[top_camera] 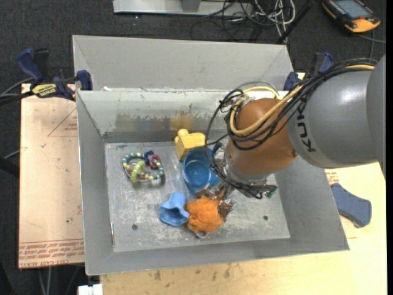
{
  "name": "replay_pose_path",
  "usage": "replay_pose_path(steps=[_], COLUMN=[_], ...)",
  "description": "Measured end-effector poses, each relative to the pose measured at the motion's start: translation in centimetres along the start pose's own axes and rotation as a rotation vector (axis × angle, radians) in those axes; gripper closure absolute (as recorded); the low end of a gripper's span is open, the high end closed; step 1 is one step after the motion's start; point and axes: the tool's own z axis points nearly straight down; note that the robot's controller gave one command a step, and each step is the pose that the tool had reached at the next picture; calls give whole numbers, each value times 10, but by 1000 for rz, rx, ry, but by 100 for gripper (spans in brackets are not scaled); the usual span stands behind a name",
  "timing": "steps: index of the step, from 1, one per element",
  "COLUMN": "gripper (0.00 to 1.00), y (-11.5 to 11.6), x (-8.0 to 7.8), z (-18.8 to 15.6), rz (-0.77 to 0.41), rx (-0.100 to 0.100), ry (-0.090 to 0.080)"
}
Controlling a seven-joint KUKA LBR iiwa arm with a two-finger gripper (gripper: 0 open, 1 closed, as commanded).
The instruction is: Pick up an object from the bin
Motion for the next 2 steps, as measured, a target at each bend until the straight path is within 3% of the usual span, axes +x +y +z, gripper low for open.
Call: replay_pose_path(steps=[1, 2], gripper=[100, 100], y=[0, -9], x=[0, -5], z=[0, -158], rz=[0, -53], rx=[0, 3], ry=[0, -2])
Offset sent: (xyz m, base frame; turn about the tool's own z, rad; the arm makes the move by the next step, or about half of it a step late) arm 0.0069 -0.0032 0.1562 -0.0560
